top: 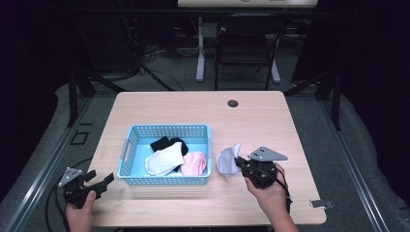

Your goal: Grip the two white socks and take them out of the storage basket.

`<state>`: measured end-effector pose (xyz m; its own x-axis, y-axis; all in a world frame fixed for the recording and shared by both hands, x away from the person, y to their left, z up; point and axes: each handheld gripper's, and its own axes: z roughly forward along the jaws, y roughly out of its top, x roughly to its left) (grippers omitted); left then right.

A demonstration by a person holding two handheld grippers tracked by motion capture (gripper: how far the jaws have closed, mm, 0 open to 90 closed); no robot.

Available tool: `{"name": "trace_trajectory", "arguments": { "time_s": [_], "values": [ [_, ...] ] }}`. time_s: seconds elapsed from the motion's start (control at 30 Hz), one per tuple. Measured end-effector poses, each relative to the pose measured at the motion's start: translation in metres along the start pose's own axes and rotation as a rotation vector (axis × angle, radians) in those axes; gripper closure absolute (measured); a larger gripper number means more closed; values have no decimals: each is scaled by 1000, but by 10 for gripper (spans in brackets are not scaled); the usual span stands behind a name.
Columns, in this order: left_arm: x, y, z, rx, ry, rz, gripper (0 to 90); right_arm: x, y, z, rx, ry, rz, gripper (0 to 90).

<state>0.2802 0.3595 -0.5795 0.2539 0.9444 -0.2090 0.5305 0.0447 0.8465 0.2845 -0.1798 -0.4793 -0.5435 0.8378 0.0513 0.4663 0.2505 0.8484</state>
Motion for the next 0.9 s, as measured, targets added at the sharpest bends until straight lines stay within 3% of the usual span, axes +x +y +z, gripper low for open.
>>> {"name": "trace_trajectory", "arguments": {
  "time_s": [0.2, 0.43, 0.63, 0.9],
  "values": [
    [0, 0, 0, 9, 2, 3, 185, -13, -18, 4, 10, -29, 50, 881],
    [0, 0, 0, 8, -1, 4, 185, -39, -35, 11, 56, -76, 133, 879],
    [-1, 0, 0, 8, -3, 5, 186, -56, -46, 17, 79, -131, 171, 875],
    [-1, 1, 0, 7, -4, 3, 185, -66, -52, 22, 81, -143, 219, 870]
  ]
}}
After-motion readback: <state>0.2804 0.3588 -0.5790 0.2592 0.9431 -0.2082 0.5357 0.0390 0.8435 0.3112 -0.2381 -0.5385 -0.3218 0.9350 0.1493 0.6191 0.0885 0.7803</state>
